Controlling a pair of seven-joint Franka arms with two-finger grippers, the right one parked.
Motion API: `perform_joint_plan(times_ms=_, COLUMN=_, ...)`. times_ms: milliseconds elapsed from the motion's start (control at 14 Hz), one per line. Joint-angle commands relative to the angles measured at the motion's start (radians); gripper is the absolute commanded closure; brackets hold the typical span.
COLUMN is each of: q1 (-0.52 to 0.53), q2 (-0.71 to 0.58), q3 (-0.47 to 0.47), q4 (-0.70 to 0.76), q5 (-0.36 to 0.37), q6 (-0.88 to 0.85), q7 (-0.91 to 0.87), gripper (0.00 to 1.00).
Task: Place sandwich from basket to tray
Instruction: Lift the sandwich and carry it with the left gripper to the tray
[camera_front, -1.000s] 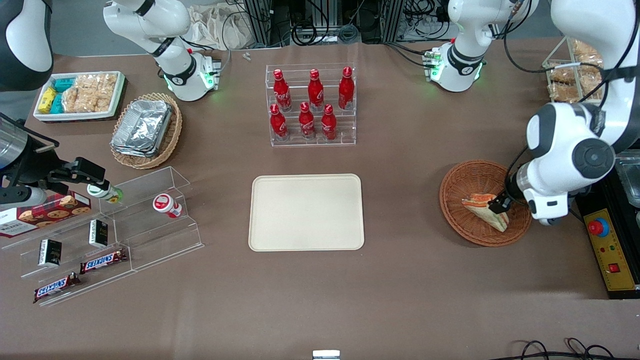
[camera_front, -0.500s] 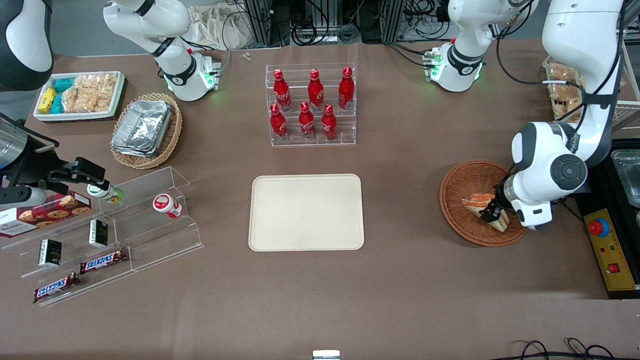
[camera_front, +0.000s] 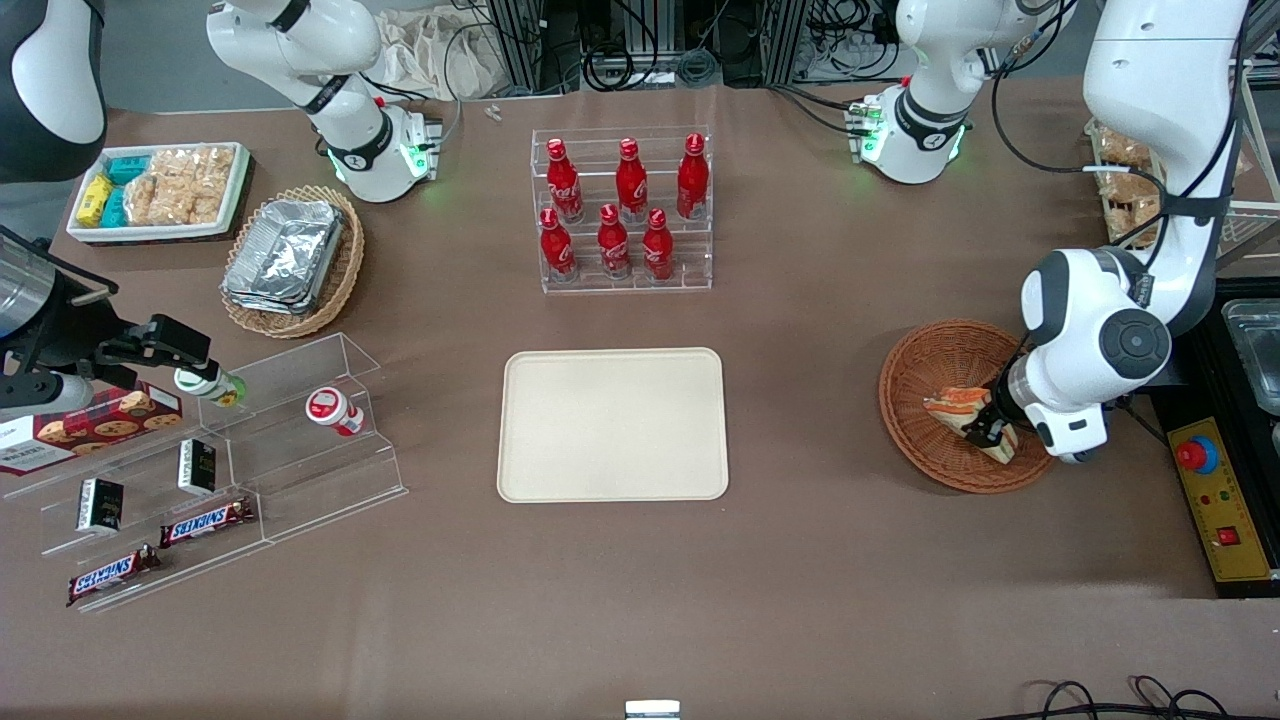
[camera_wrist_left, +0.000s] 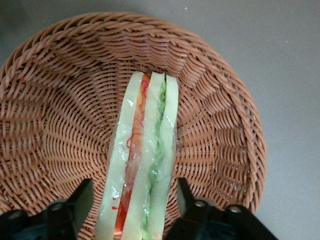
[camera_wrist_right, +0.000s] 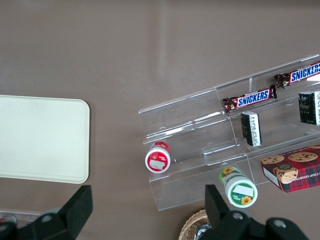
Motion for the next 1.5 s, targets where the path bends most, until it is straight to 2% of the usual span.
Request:
perform_joint_plan(times_ms=0, q1=0.002, q2=-0.045, q3=-0.008, q4=-0.019, q5=0.054, q6=-0.008, q7=-0.089, gripper=0.87)
perform_joint_plan(times_ms=71, q1=-0.003, q2=-0.058, q3=-0.009, q4=-0.008, q5=0.057, q6=-0.048, q7=-0.089, gripper=0.98)
perform_joint_plan(times_ms=143, q1=-0.007, q2=-0.075, q3=-0.011, q4=0.004, q5=0.056, q6=-0.086, q7=-0.09, gripper=1.0)
perform_joint_plan(times_ms=357, q1=-0.032, q2=-0.096, q3=-0.016, q4=0.108, q5=0.056, q6=-0.272, q7=-0.092, gripper=1.0)
perform_joint_plan(times_ms=571, q1=-0.033, q2=-0.093, q3=-0.026, q4=0.307, q5=0.046, q6=-0.534, q7=-0.077, gripper=1.0)
perform_joint_plan(times_ms=857, q1=-0.032, q2=-0.092, q3=-0.098, q4=0.543, q5=0.031, q6=-0.807, q7=-0.075, gripper=1.0)
perform_joint_plan(times_ms=1000, q1=-0.032, q2=-0.09, q3=-0.137, q4=0.591, q5=-0.001, q6=-0.849, q7=-0.054, gripper=1.0)
perform_joint_plan(times_ms=1429, q1=-0.035, q2=-0.087, q3=-0.298, q4=0.591, q5=0.002, q6=-0.892, q7=0.33, gripper=0.99)
